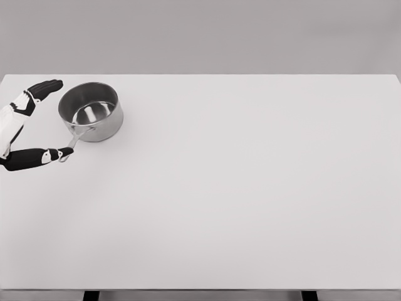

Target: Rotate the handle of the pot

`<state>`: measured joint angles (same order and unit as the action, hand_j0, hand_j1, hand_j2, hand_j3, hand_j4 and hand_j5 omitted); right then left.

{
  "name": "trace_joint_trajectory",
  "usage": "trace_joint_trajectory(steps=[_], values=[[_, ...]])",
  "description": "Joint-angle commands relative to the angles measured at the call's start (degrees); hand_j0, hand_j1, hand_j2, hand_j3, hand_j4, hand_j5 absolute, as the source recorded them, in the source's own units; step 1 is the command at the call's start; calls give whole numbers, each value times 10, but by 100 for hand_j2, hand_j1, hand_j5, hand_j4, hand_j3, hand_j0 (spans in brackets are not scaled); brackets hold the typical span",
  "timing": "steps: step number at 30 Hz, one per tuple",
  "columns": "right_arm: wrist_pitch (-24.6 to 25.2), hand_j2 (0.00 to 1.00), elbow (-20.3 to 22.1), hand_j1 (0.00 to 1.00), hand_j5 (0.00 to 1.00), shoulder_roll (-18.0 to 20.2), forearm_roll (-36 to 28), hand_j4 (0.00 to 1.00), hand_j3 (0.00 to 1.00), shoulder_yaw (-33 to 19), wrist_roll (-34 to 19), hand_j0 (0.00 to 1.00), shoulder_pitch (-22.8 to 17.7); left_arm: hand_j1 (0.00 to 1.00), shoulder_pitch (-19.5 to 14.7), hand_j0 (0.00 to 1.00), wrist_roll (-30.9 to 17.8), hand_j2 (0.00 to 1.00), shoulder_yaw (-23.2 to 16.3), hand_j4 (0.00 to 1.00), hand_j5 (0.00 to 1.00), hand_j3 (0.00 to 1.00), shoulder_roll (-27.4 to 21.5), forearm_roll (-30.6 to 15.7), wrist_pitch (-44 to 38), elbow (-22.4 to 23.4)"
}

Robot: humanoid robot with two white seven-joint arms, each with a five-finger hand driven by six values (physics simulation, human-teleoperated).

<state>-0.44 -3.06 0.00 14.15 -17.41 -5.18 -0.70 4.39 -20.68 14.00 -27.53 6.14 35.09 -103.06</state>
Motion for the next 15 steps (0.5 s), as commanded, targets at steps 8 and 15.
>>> trace_joint_trajectory(steps=[8,15], values=[[0,100,0,100,100,0,0,100,100,0,0,100,0,100,0,100,0,100,-2,100,100,100,-1,-2,-1,0],[0,100,0,100,100,0,0,100,100,0,0,100,0,100,-69,100,-116,100,-25,100,100,100,-25,-6,-1,-1]])
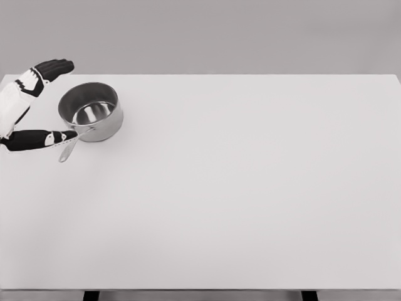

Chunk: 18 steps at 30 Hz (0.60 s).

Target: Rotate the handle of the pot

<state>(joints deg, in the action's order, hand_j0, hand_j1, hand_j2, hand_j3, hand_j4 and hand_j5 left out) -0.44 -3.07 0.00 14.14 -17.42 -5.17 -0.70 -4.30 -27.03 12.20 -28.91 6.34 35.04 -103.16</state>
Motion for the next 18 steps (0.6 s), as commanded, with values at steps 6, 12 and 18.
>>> trace_joint_trajectory(steps=[6,12,18], values=[[0,100,0,100,100,0,0,100,100,0,0,100,0,100,-87,100,-80,100,-82,100,100,100,-43,-178,0,-1],[0,100,0,100,100,0,0,100,100,0,0,100,0,100,-122,100,-80,100,-139,100,100,100,-79,-199,0,0],[0,100,0,100,100,0,0,100,100,-1,0,100,0,100,-174,100,-80,100,-313,100,100,100,-243,-453,-7,-1]])
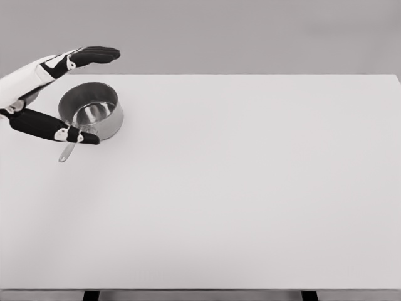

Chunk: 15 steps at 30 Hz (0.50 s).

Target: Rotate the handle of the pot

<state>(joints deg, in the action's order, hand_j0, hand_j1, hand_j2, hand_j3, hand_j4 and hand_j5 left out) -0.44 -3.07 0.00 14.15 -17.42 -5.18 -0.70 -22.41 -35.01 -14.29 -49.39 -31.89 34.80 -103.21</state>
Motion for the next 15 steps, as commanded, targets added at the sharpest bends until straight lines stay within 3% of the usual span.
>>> trace_joint_trajectory(steps=[1,3,7,10,15], values=[[0,100,0,100,100,0,0,100,100,0,0,100,0,100,0,100,0,100,-58,100,100,100,-51,-103,-11,0],[0,100,0,100,100,0,0,100,100,0,0,100,0,100,-21,100,0,100,-79,100,100,100,-70,-154,-86,-1],[0,100,0,100,100,0,0,100,100,0,0,100,0,100,-35,100,0,100,-83,100,100,100,-69,-175,-263,-1],[0,100,0,100,100,0,0,100,100,-1,0,100,0,100,-35,100,0,100,-128,100,100,100,-79,-177,-295,-1],[0,100,0,100,100,0,0,100,100,0,0,100,0,100,-34,100,0,100,-161,100,100,100,-98,-177,-334,-1]])
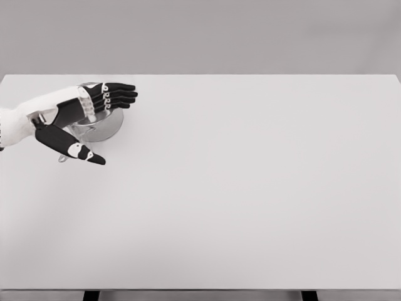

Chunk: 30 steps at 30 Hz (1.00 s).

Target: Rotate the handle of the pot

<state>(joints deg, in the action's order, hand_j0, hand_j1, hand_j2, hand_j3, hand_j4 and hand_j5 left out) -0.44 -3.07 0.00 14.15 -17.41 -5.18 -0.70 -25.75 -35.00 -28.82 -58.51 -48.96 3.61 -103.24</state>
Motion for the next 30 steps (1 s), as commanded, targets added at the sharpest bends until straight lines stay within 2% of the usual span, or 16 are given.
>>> trace_joint_trajectory(steps=[1,4,7,17,24,30], values=[[0,100,0,100,100,0,0,100,100,0,0,100,0,100,0,100,0,100,-27,100,100,100,-7,-6,-22,0],[0,100,0,100,100,0,0,100,100,0,0,100,0,100,23,100,0,100,-37,100,100,100,-9,-7,-23,0],[0,100,0,100,100,0,0,100,100,0,0,100,0,100,47,100,0,100,-36,100,100,100,-31,-7,-28,0],[0,100,0,100,100,0,0,100,100,0,0,100,0,100,92,100,0,100,-36,100,100,100,-43,-2,-61,1],[0,100,0,100,100,0,0,100,100,0,0,100,0,100,107,100,0,100,-36,100,100,100,-38,15,-65,1],[0,100,0,100,100,0,0,100,100,0,0,100,0,100,109,100,0,100,-33,100,100,100,-35,47,-84,3]])
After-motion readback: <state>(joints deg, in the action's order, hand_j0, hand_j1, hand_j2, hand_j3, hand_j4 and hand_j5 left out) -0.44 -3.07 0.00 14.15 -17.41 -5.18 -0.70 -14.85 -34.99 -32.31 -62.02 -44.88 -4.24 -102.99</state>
